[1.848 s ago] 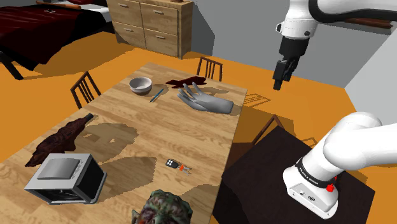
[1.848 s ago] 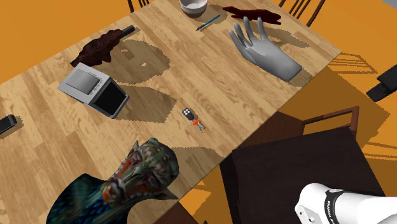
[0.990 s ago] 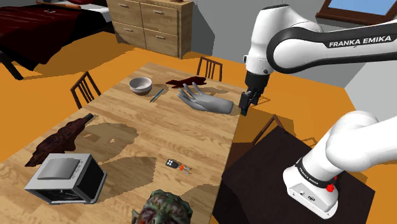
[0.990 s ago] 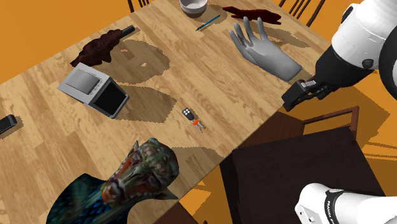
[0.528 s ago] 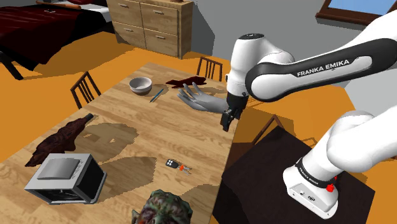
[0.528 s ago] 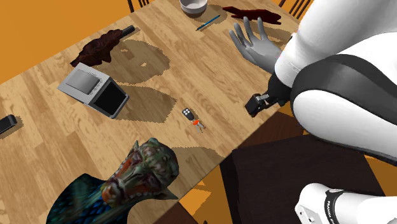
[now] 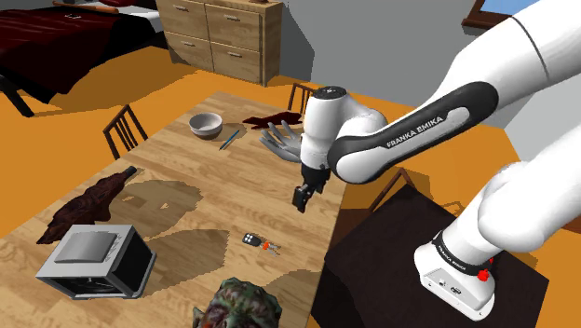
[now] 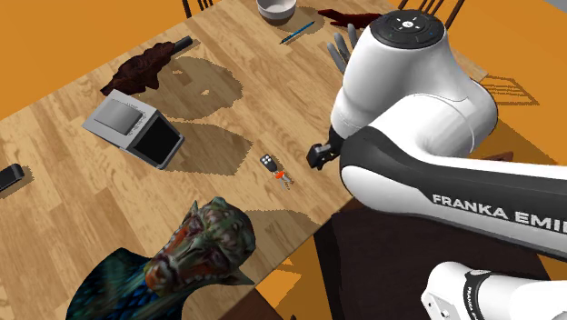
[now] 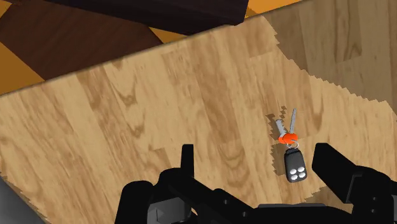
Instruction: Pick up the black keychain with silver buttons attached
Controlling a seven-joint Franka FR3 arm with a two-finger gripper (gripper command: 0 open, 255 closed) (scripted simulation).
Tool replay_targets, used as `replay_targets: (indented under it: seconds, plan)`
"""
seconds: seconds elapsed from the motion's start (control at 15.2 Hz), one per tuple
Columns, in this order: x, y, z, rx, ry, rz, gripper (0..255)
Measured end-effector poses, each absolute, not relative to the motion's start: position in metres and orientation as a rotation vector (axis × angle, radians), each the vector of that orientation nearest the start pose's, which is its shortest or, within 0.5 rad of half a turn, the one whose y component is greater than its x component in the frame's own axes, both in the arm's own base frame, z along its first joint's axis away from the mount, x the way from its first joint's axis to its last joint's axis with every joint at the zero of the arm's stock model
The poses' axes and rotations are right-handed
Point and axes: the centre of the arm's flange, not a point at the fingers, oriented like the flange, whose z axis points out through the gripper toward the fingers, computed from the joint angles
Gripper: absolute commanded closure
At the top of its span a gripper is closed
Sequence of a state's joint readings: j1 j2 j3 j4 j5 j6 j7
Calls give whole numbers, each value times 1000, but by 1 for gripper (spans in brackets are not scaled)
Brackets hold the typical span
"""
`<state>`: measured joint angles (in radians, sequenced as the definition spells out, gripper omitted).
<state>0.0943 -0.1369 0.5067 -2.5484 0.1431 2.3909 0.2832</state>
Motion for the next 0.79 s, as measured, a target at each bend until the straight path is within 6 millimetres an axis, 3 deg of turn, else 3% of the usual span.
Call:
replay_targets:
  seconds: [0.79]
  plan:
    - [405,354,205,-3100,-392,-27,0]
